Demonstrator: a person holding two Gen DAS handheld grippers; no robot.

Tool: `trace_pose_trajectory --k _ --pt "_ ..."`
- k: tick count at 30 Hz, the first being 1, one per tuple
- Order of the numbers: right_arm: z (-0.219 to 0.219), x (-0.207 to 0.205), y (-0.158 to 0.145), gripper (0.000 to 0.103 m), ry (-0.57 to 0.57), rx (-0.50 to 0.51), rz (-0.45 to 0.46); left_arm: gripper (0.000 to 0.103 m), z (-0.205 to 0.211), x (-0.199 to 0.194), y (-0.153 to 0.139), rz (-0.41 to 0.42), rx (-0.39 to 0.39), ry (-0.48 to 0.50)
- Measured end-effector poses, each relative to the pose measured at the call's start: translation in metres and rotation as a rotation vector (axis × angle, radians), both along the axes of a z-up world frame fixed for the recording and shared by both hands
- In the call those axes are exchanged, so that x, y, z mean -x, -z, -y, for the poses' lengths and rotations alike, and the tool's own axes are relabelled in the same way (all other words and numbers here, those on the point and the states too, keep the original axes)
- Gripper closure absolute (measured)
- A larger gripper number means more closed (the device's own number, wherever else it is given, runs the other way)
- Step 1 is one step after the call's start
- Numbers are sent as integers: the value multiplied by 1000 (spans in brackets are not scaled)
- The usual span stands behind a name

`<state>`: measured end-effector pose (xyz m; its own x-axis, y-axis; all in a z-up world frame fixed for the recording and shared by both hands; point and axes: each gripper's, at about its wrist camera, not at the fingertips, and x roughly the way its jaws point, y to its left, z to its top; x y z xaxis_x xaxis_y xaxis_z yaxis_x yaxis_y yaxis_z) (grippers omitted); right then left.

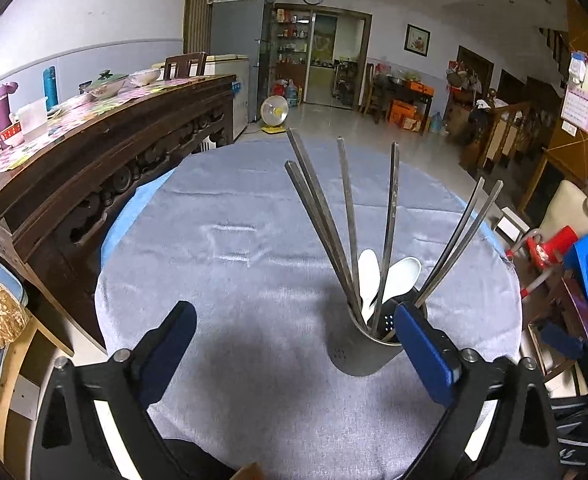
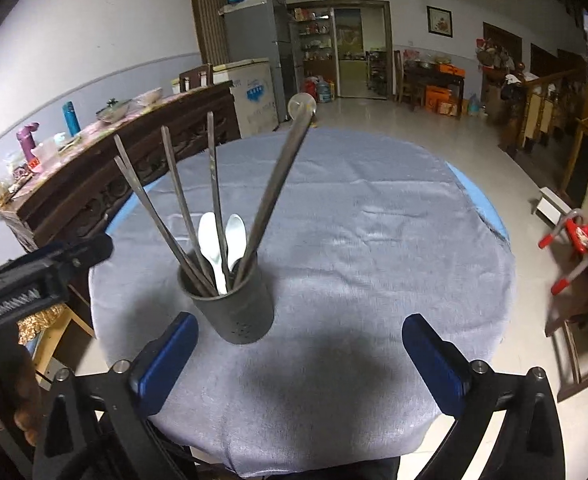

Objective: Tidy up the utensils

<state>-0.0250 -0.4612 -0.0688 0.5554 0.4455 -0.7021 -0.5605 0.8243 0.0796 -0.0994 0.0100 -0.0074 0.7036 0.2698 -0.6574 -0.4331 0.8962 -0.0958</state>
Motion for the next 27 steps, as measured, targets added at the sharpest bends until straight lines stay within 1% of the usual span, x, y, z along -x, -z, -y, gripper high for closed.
trace_pose_trajectory --k 5,12,15,20,27 --pt "-3 2 6 0 0 26 0 3 1 -3 -1 -1 -12 5" --pt "-9 2 -5 0 -2 5 43 3 -1 -10 0 -17 7 35" --pt "-12 3 -8 0 -4 4 61 3 -2 -11 0 -19 -5 29" --pt "-15 1 -9 0 -10 4 59 3 -7 -13 2 -13 15 19" --pt "-19 -5 -7 0 -13 10 49 3 -11 -18 4 -23 8 9"
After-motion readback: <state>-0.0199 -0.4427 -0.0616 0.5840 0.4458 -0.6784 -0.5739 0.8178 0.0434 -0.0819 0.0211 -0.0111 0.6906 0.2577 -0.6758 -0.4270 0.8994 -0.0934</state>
